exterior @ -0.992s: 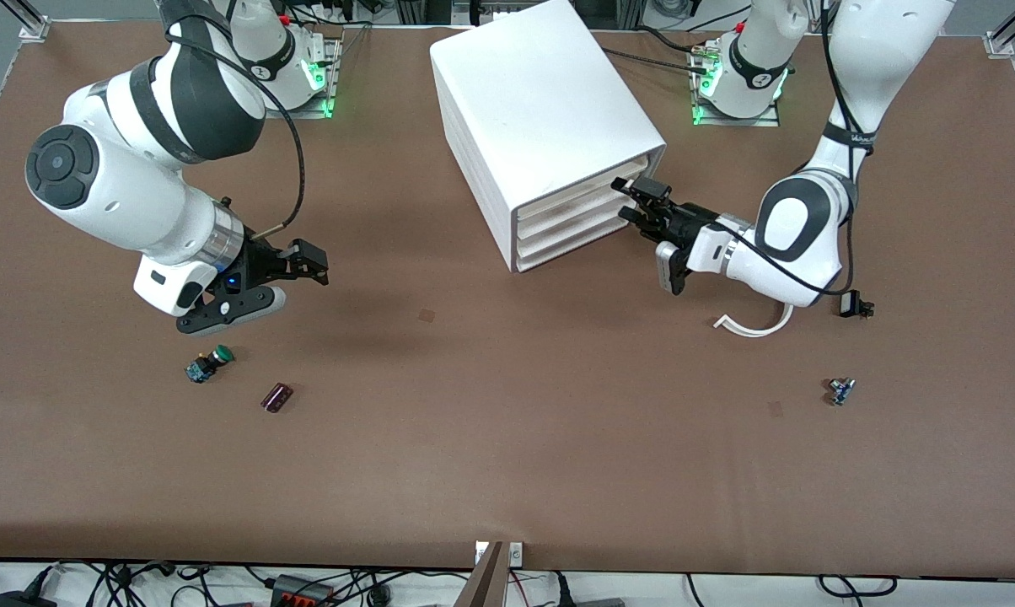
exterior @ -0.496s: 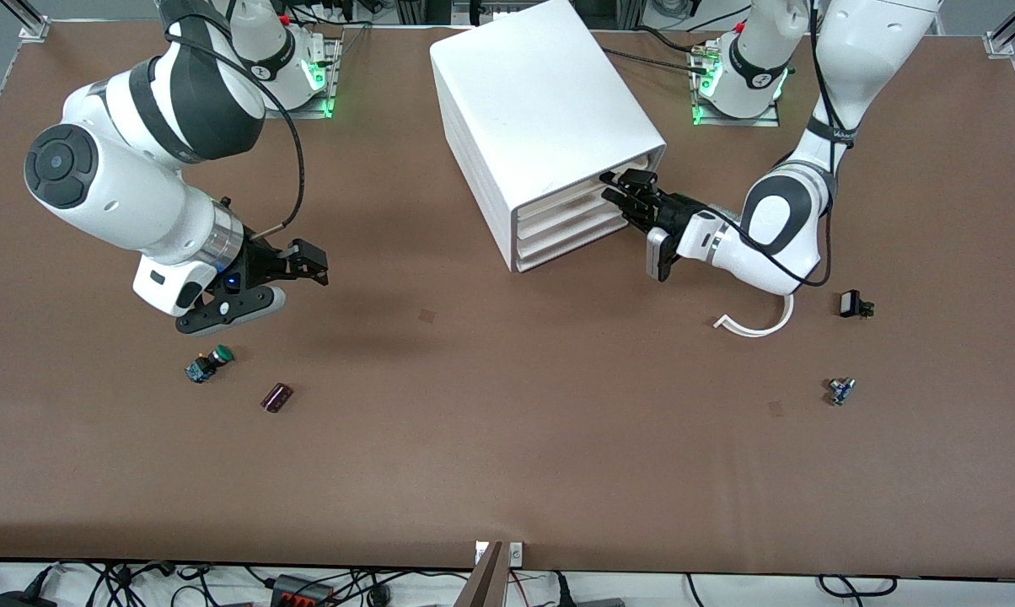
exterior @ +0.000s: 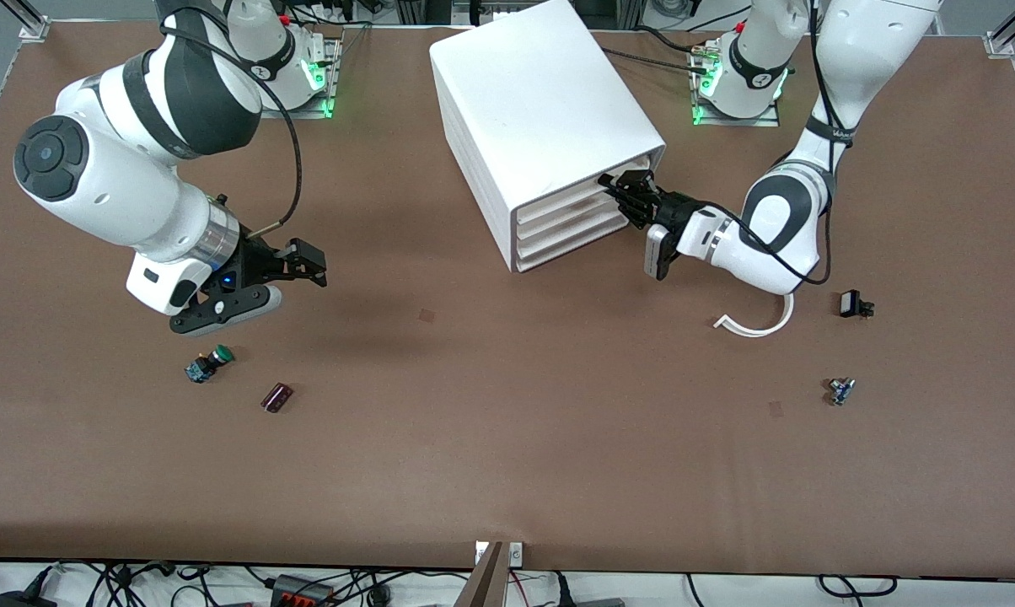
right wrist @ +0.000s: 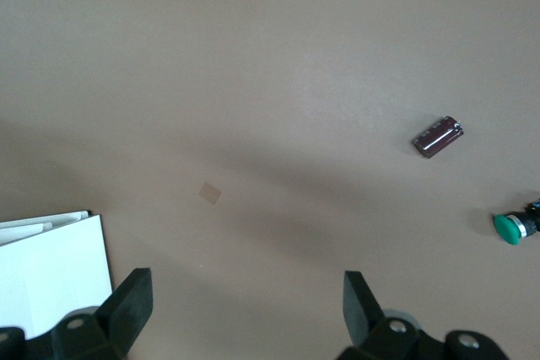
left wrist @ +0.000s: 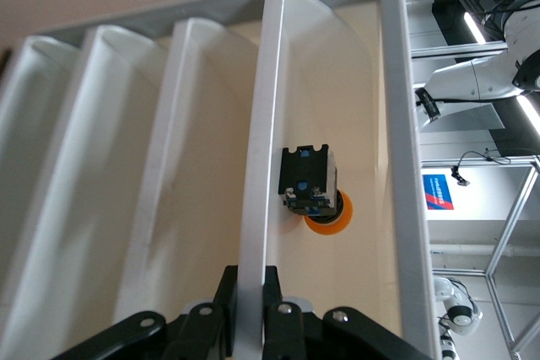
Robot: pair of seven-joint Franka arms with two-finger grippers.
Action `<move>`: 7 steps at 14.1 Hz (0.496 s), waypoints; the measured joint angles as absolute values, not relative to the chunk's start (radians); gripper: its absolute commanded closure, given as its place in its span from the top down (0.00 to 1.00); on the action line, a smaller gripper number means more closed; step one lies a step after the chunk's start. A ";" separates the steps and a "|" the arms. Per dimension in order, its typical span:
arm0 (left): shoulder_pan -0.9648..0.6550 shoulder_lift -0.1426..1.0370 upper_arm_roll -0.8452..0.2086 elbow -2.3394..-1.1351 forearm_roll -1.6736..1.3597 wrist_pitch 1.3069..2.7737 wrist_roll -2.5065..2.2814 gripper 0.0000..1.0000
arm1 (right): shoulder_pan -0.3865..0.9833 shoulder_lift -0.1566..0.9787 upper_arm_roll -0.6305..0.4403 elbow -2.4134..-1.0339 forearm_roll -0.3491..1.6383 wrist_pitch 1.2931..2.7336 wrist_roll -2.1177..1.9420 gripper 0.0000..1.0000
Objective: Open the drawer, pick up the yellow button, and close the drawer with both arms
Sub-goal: 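Release the drawer with the left gripper while the right gripper approaches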
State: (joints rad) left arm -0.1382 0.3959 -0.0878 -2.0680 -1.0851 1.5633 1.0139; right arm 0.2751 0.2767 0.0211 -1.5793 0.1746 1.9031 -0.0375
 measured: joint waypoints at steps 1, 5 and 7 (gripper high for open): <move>-0.121 0.410 -0.086 -2.036 -1.064 1.564 1.014 0.00 | 0.278 0.277 0.021 -1.579 0.175 1.903 -0.038 1.00; -0.045 0.526 -0.082 -1.835 -1.001 1.539 1.010 0.01 | 0.301 0.287 0.022 -1.570 0.175 1.906 -0.038 1.00; -0.030 0.577 -0.082 -1.747 -0.978 1.525 0.996 0.11 | 0.315 0.300 0.022 -1.546 0.175 1.906 -0.038 1.00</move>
